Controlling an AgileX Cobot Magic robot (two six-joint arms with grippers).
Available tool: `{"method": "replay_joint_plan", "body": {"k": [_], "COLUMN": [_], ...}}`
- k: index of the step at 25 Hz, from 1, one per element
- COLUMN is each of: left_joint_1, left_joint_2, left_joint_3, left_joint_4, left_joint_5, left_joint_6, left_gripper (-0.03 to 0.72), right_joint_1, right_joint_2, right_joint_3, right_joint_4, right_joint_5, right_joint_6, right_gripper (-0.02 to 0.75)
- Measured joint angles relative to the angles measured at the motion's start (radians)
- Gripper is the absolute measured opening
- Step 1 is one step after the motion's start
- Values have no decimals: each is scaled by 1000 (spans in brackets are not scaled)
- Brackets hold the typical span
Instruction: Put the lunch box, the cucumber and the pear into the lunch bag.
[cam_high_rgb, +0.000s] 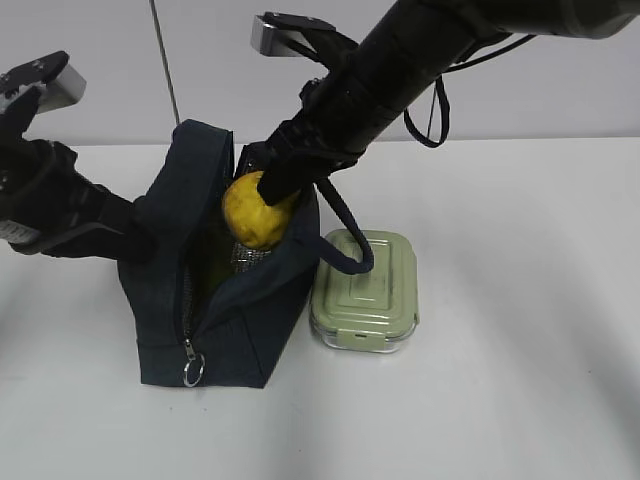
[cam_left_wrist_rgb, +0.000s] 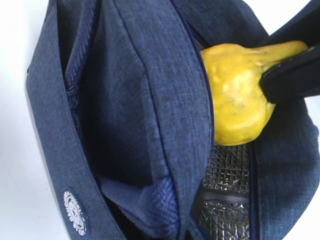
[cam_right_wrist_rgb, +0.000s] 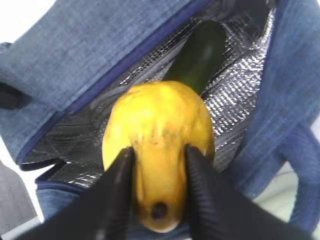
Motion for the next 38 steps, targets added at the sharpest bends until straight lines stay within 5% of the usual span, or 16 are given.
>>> {"method": "replay_joint_plan", "body": {"k": [4,6,11,14,20,23,38], "left_joint_1": [0,0,0,0,0,0,0], "left_joint_2": [0,0,0,0,0,0,0], "left_joint_3": [0,0,0,0,0,0,0], "left_joint_4": [0,0,0,0,0,0,0], "left_joint_5": [0,-1,-2,0,5,7,12], "left_joint_6": [0,0,0,0,0,0,0], "left_gripper": [-16,-16,-16,-16,-16,-16,-16], "right_joint_1": [0,0,-60,-151,-362,-412,-417], "right_joint_2": [-2,-15,-125,-231,-250,-170,13], "right_joint_3": [0,0,109,321,703,726,726], "right_joint_4": [23,21,17,60,523,631,782], "right_joint_5": [16,20,-17,-157,-228,-191,-108], "right_joint_6": [2,9,30,34,-185,-235,-403], "right_gripper": [477,524,510,497,491,493,568]}}
